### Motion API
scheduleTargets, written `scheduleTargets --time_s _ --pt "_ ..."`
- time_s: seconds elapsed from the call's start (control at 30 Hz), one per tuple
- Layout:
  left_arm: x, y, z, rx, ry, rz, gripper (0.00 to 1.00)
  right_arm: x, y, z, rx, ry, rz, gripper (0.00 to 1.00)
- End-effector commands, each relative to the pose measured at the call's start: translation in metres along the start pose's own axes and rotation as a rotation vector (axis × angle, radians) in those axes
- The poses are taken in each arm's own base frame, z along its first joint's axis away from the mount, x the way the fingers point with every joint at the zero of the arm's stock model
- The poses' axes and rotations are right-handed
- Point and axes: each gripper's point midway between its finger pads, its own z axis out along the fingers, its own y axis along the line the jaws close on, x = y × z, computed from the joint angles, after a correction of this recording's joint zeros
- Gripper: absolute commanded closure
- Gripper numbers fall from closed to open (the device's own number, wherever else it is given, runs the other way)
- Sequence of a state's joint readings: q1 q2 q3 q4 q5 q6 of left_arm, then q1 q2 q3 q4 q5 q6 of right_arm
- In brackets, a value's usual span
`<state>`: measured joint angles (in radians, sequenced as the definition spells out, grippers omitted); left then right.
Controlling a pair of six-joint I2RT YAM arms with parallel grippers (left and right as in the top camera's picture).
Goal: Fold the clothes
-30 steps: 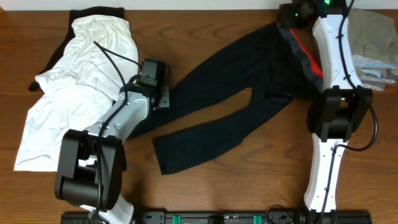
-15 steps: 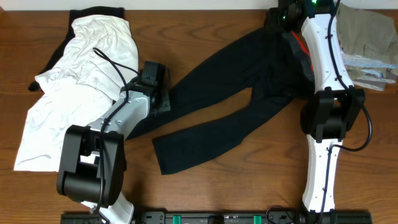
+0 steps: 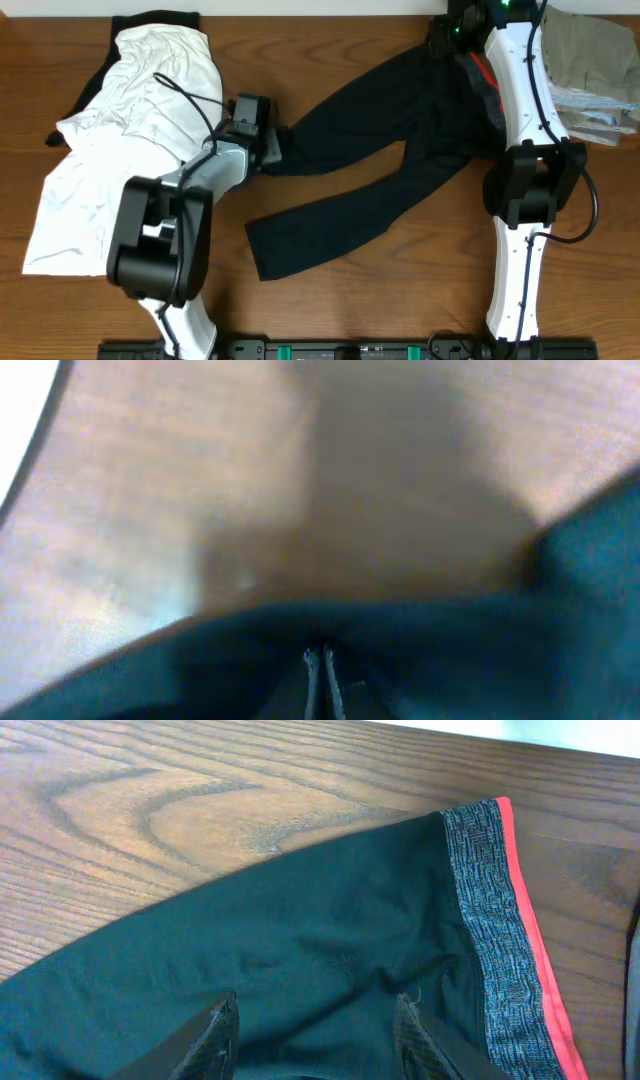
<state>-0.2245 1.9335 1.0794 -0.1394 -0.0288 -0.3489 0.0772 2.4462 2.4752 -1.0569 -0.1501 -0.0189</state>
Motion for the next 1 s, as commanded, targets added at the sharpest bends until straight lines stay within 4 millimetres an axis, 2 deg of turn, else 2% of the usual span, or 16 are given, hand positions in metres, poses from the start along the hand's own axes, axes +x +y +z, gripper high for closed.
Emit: scheduleTargets --time_s 0.0,0.2,0.37,0.5,0.6,0.7,0.77,0.97 --pt "0.022 0.006 0.035 -0.005 0.035 0.074 0.94 -0.006 0.007 -0.005 -0.015 -0.016 -0.01 0.51" --pt "-0.028 0.007 0.05 0.008 -0.184 0.034 0.93 -0.004 0.012 -0.004 -0.019 -0.011 -0.011 0.5" --pt "-0.073 0.026 0.054 0.004 -0.285 -0.022 0.94 -0.004 0.016 -0.004 -0.023 -0.011 -0.017 0.48" --pt "-0.109 0.036 0.043 -0.012 -0.31 0.005 0.94 -0.005 0.016 -0.004 -0.023 -0.015 0.004 0.47" --pt "-0.128 0.034 0.029 -0.035 -0.269 0.057 0.94 -0.007 0.016 -0.004 -0.023 -0.021 0.004 0.47" --pt "-0.134 0.028 0.013 -0.052 -0.192 0.087 0.94 -0.007 0.016 -0.004 -0.023 -0.022 0.016 0.46" --pt "-0.13 0.026 0.001 -0.067 -0.124 0.097 0.94 -0.007 0.016 -0.004 -0.024 -0.021 0.019 0.46" --pt "-0.083 0.048 -0.016 -0.138 0.131 0.076 0.94 -0.006 0.016 -0.004 -0.023 -0.017 0.019 0.45"
